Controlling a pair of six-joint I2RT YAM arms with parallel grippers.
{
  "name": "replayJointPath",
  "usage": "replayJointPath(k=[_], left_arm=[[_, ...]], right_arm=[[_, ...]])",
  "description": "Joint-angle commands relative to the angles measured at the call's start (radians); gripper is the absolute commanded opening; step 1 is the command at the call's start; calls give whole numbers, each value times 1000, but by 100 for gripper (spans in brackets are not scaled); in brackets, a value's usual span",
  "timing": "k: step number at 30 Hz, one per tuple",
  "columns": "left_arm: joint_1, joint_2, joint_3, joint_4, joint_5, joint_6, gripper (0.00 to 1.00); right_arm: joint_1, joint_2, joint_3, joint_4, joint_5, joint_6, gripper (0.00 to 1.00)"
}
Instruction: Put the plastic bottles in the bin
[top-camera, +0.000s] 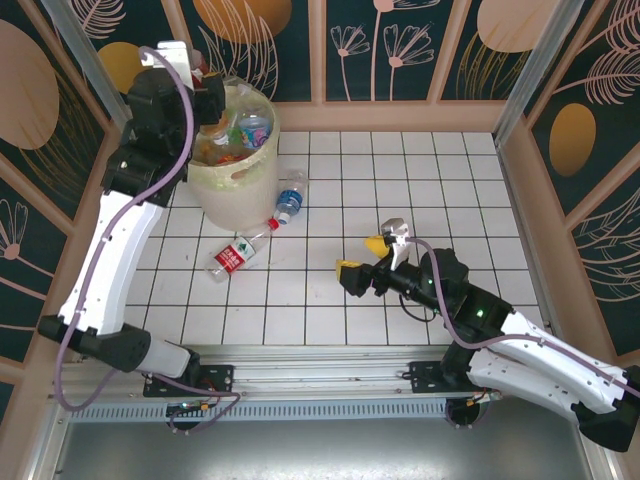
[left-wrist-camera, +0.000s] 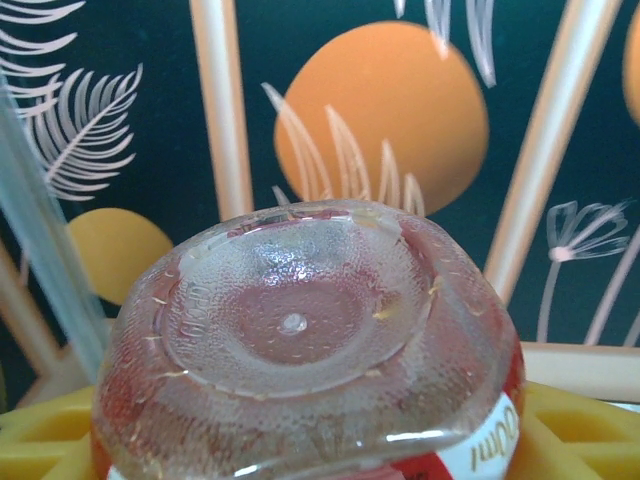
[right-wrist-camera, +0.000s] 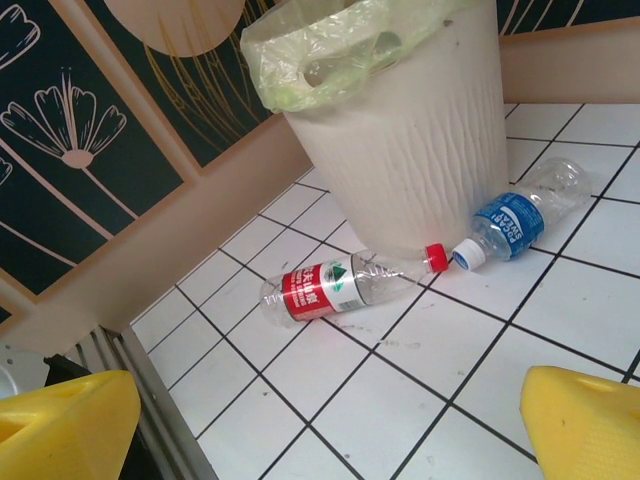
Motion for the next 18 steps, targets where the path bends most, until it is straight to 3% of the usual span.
replayJointPath(k=[1,10,18], left_arm=[[26,76,59,-32,-70,81,69],[91,329,207,-82,-210,175,69],[141,475,321,-142,-168,141,73]], right_arm=[[-8,1,-6,5,20,-10,98],[-11,-2,-5,-20,36,-1,98],[-12,44,-5,-12,62,31,97]])
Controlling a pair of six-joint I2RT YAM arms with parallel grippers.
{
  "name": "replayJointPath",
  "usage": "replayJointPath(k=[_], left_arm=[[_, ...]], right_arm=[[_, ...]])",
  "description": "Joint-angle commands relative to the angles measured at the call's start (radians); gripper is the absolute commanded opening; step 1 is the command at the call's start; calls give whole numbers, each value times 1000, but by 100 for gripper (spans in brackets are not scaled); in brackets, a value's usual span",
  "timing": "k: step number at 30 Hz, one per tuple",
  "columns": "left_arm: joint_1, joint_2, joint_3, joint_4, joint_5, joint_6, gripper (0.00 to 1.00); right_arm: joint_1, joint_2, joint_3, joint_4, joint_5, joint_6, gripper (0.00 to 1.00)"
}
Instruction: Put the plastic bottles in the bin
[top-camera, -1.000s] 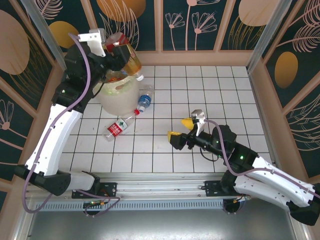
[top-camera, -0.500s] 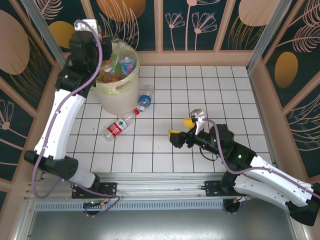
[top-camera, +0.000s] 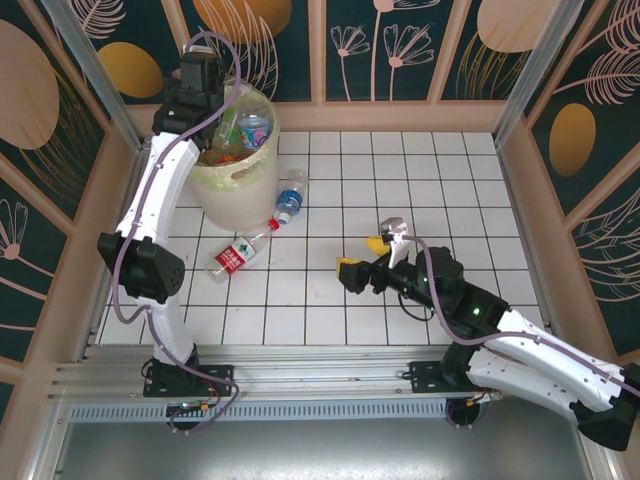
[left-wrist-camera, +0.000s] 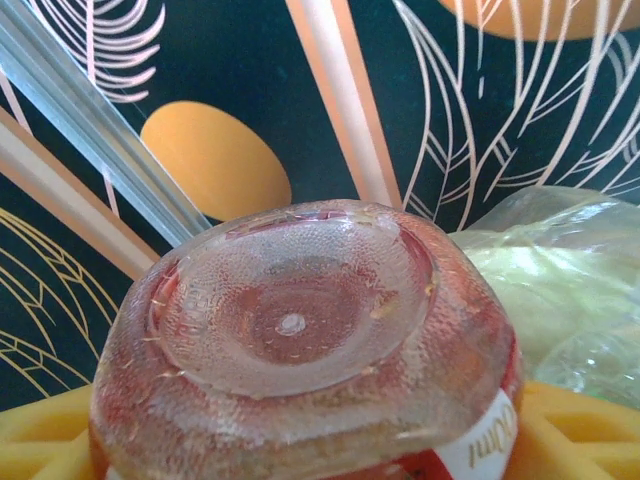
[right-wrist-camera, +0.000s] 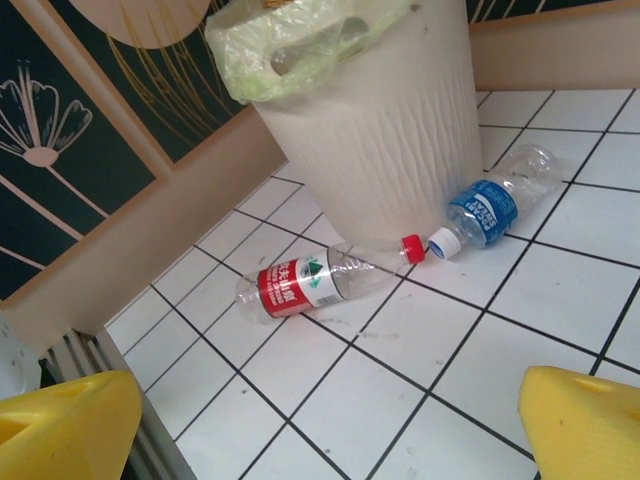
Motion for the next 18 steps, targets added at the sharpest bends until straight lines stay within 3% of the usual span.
replayJointPath(k=[1,5,10,18], left_arm=[[19,32,59,-27,-2,-9,74],[33,77,90,-49,20,-35,83],[33,86,149,-84,72,-83,96],[33,-58,106,-86,216,-225,98]], right_arm=[[-6,18,-4,7,24,23,97],[-16,57,-23,42,57,22,97],[-97,159,-44,136,19,61,95],[-168,398,42,213,-4,142,83]])
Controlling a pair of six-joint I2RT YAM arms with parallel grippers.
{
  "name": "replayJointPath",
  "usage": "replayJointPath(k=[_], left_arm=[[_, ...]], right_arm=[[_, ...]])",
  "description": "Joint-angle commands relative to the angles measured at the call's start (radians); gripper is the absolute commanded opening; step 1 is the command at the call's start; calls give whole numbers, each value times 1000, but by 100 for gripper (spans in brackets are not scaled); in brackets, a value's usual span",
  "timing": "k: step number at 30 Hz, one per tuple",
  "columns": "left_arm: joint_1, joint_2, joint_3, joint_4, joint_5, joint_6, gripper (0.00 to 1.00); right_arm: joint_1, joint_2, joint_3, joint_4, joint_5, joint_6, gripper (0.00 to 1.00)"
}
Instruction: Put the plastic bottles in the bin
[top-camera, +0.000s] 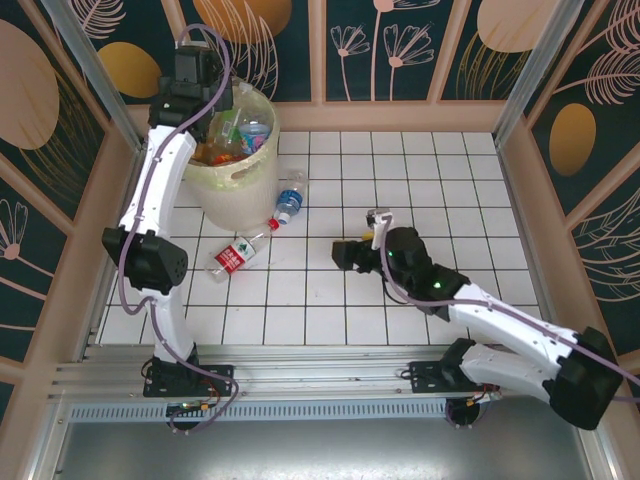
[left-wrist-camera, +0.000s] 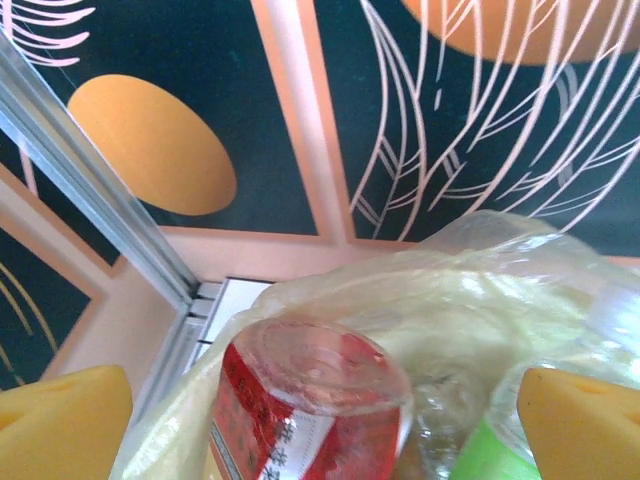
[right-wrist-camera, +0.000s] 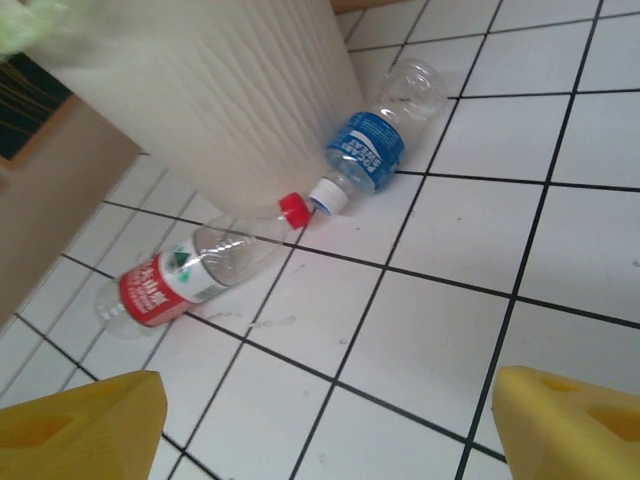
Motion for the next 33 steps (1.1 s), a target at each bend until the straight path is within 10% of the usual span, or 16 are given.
replayJointPath(k=[1,16,33], left_arm=[[5,-134,-40,9,79,-98,98],[4,-771,-875,394,634,-309,98],[-13,-1196,-1434,521,1115,-447,98]], right_arm=[[-22,99,72,70,-26,46,81],[-64,621,473,-16,-28,143,65],[-73,994,755,-43,-138,263,60]])
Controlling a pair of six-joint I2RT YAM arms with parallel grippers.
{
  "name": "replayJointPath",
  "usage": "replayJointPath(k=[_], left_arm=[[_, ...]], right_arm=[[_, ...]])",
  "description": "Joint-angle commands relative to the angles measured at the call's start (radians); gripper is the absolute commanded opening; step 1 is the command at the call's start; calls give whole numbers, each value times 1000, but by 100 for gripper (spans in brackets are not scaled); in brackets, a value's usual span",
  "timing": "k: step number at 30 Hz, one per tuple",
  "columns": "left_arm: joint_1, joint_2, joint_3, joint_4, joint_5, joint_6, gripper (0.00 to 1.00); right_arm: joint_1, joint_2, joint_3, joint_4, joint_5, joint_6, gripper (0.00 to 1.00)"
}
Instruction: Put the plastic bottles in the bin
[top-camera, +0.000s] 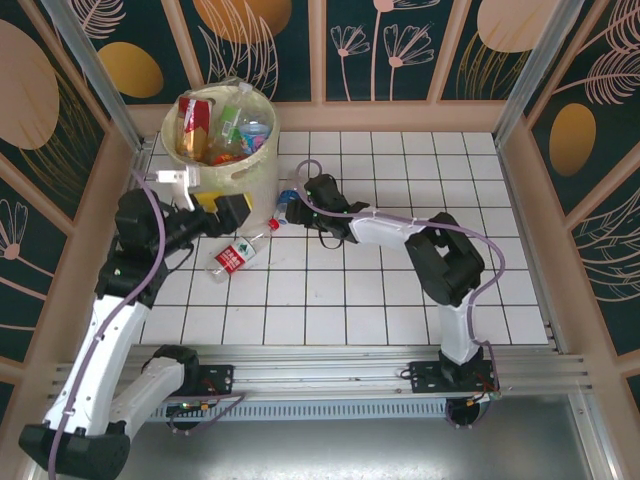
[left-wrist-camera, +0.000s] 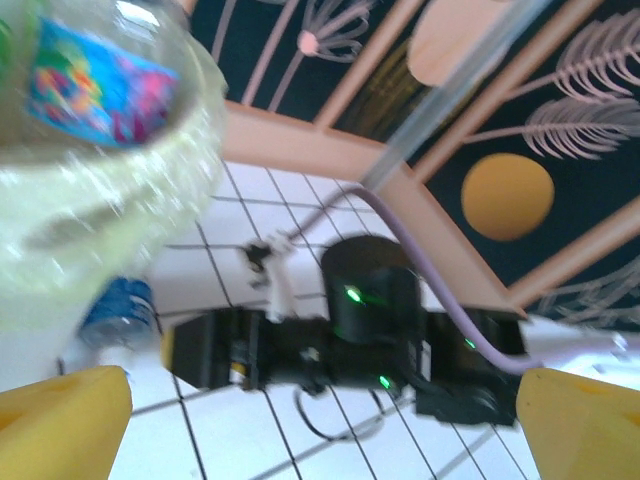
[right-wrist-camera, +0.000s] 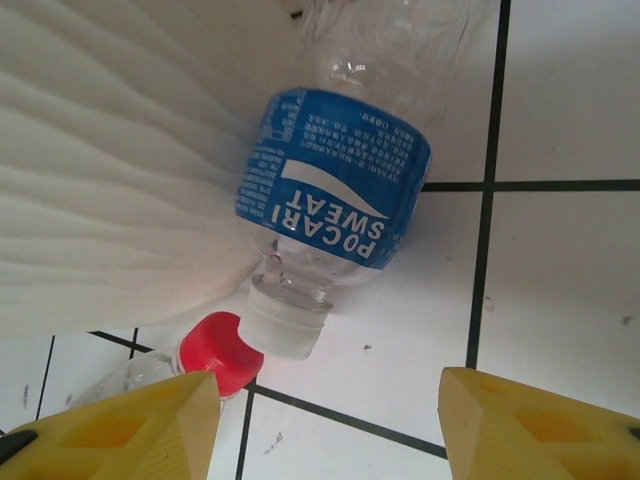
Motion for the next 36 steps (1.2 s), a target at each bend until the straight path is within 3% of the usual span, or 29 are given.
replayJointPath(k=[1,5,15,24,36], left_arm=[[-11,-53,-86,72,159,-34,99],[-31,-98,-178,131,226,-64,99],[-41,-134,-270,223,225,-110,98],[-66,-131,-305,263,211,-138,97],[-106,-99,-309,282,181,-139,96]], right_arm=[[-6,37,49,-1,-43,38,60],[-5,76,75,4,-63,56,60],[3,175,159,2,-76,85,57],[-8,231,208,-37,10,116,51],[-23,250,248,-32,25,3,49]])
